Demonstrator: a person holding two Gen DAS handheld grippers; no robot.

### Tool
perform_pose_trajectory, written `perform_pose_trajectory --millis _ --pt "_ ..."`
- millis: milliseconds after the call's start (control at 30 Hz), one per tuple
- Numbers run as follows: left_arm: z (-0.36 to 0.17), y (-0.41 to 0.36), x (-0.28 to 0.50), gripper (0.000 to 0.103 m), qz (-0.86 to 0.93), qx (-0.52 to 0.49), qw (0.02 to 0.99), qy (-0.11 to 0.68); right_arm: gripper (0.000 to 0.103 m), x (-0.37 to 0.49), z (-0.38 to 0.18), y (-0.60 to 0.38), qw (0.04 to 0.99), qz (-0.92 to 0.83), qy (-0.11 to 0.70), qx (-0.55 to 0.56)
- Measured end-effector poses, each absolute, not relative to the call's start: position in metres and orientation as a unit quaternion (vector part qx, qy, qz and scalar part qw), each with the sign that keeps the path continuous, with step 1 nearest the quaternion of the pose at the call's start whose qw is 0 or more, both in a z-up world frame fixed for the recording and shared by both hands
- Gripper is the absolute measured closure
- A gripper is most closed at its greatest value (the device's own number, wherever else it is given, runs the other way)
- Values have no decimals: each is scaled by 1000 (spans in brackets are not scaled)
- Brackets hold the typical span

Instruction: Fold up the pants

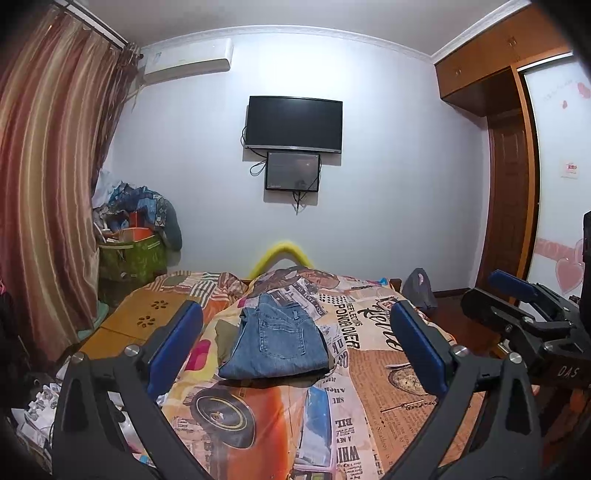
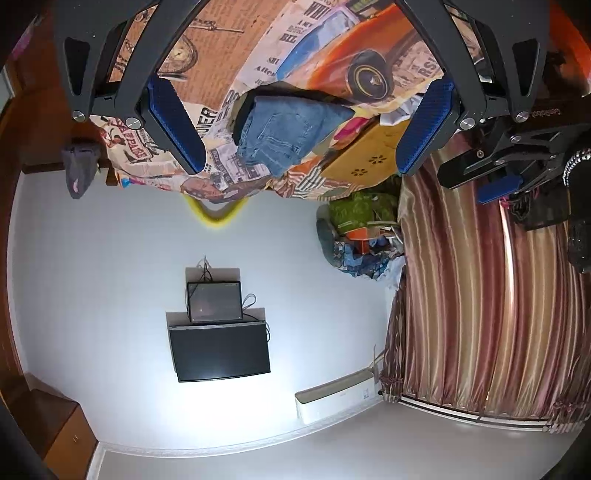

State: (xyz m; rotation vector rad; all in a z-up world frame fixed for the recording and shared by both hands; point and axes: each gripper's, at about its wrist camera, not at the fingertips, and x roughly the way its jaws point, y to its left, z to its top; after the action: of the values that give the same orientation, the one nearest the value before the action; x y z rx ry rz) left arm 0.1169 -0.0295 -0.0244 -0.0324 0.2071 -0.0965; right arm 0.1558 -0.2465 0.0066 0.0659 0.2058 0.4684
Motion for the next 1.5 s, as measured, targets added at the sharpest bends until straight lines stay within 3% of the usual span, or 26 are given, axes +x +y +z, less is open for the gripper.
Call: perform_pose_trajectory --millis 1500 --pt "-27 -27 119 0 -69 -19 992 105 0 158 8 -251 969 222 105 35"
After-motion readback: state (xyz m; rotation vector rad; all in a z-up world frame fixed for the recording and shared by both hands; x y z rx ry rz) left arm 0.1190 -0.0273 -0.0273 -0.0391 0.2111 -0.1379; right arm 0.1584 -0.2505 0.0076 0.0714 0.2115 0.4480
